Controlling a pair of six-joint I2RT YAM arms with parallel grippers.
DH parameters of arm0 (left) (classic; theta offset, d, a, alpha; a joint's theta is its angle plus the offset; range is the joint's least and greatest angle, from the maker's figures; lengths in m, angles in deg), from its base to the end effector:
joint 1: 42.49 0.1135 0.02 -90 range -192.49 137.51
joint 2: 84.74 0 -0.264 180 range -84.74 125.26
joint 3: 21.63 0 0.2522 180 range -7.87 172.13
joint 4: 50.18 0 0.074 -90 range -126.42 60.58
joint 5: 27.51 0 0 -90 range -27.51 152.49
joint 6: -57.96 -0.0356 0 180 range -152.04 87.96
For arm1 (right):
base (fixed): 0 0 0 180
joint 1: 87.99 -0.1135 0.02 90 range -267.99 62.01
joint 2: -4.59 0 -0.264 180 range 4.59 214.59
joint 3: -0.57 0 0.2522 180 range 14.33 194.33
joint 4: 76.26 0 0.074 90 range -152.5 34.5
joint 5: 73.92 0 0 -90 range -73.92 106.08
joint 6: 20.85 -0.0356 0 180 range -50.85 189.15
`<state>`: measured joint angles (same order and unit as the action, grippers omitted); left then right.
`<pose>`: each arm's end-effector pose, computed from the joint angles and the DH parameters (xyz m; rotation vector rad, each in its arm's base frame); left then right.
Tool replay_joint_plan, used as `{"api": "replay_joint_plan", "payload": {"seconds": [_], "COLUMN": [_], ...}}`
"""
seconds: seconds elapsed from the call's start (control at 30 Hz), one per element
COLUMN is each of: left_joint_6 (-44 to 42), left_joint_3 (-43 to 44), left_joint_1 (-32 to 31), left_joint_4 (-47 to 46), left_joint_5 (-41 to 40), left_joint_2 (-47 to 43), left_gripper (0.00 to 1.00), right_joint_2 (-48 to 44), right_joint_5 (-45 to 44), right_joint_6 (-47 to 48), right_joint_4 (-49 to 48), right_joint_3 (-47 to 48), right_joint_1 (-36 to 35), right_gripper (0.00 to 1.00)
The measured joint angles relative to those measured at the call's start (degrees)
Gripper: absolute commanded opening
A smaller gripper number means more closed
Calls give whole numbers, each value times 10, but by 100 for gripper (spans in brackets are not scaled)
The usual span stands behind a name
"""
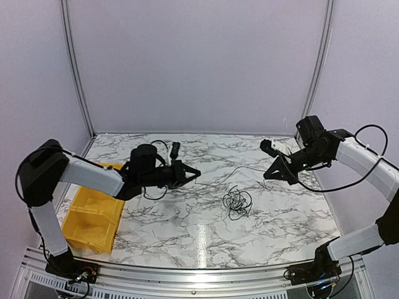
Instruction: Untangle the cables
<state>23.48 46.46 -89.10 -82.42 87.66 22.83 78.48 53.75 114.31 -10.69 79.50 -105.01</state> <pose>0.2636 -0.3009 0.1914 0.2327 1.9893 -1.6225 0.2310 0.0935 0.3003 -1.4346 1.9590 0.6456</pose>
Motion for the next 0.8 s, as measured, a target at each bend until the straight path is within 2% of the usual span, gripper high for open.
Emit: {"api": "replay_joint_plan", "payload": {"seconds": [0.07, 0.2, 0.3, 0.4, 0.47, 0.6, 0.67, 0.8], "left_joint_6": [-31, -98, -149, -186, -205, -249, -269, -321], "left_joint_3": [-28, -26, -16, -12, -2, 43, 75, 143], "left_joint_1": [35, 83, 80, 79, 80, 97, 107, 109], "left_joint_4": [48, 129, 194, 250, 283, 361, 397, 479], "left_joint_5": [-35, -98, -126, -144, -158, -214, -240, -289], "left_joint_2": [-79, -202, -267, -297, -302, -310, -316, -337], "left_gripper": [0, 0, 0, 0, 0, 0, 0, 0], "right_joint_2": [0, 1, 4, 5, 6, 9, 9, 8], "right_joint_5": [-23, -45, -39, -31, -32, -29, -9, 19], "right_joint_6": [2, 0, -2, -6, -8, -16, -19, -22], "right_joint_4": [-3, -21, -49, -74, -81, -62, -53, -54], "right_joint_3": [-11, -37, -37, -36, -35, -35, -33, -28], "right_joint_1": [16, 23, 13, 5, -9, -40, -50, -53], "right_gripper": [0, 0, 0, 0, 23, 51, 56, 56]}}
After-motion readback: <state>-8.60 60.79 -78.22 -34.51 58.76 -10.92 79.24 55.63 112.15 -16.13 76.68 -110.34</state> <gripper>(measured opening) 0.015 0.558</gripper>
